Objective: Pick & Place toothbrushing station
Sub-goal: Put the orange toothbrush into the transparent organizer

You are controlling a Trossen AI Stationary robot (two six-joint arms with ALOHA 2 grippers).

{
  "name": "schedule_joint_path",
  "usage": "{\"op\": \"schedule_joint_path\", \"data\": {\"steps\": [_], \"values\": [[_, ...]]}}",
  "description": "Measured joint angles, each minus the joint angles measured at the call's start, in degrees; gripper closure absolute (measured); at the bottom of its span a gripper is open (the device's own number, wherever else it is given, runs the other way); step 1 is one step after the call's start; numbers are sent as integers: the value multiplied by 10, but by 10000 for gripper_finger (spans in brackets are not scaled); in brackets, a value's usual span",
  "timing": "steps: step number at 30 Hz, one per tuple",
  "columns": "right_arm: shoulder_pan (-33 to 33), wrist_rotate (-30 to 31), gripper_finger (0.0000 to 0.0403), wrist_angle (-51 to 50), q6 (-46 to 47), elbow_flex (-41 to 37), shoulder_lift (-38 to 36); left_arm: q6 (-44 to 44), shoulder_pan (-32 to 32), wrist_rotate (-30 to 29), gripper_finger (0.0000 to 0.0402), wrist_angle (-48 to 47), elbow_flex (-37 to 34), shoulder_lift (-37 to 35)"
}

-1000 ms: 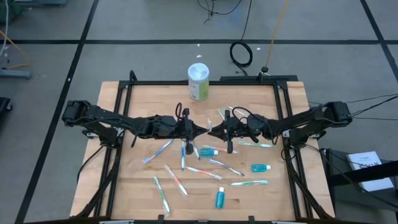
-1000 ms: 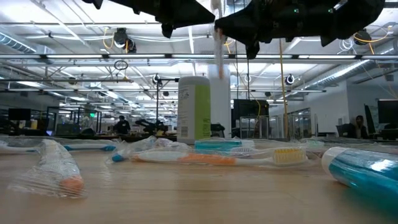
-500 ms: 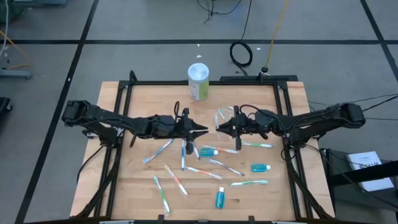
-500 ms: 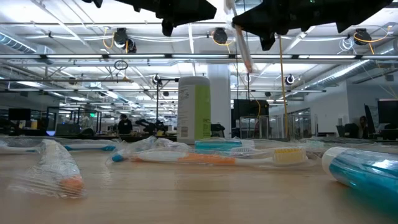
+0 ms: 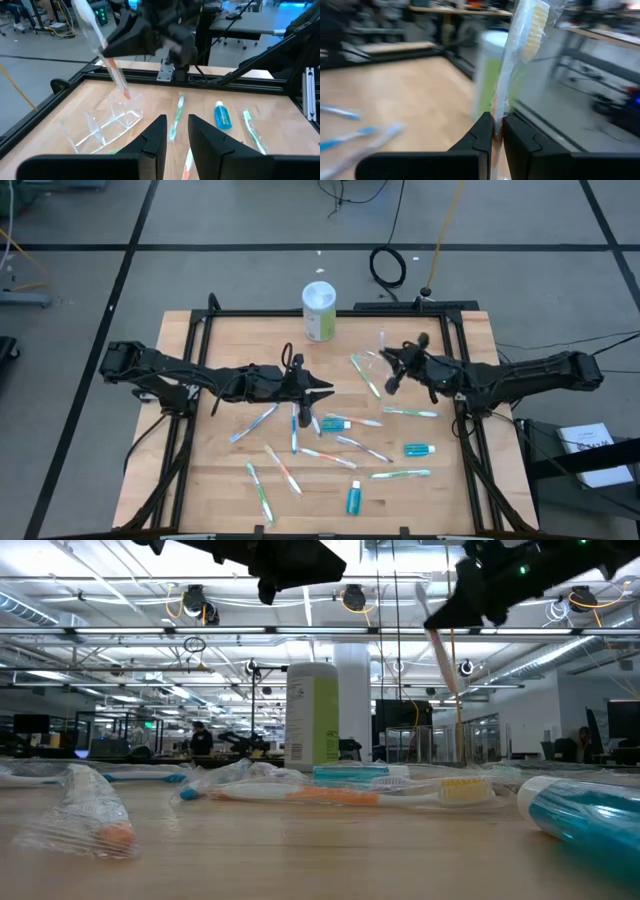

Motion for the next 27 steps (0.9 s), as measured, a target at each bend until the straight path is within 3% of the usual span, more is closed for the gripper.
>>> {"op": "schedule_joint_path", "data": {"steps": [3,10,15,21,27], "values": [[0,33,387,12,25,-39,-13,0,0,0,316,0,0,0],[0,43,385,36,50,-91,-41,10,0,0,316,0,0,0],[0,105,385,39,32,-111,-54,11,0,0,316,-1,0,0],[0,108,384,47,78,-155,-57,12,0,0,316,-1,0,0],[-4,106,371,160,99,-245,-56,12,0,0,316,-2,0,0]]}}
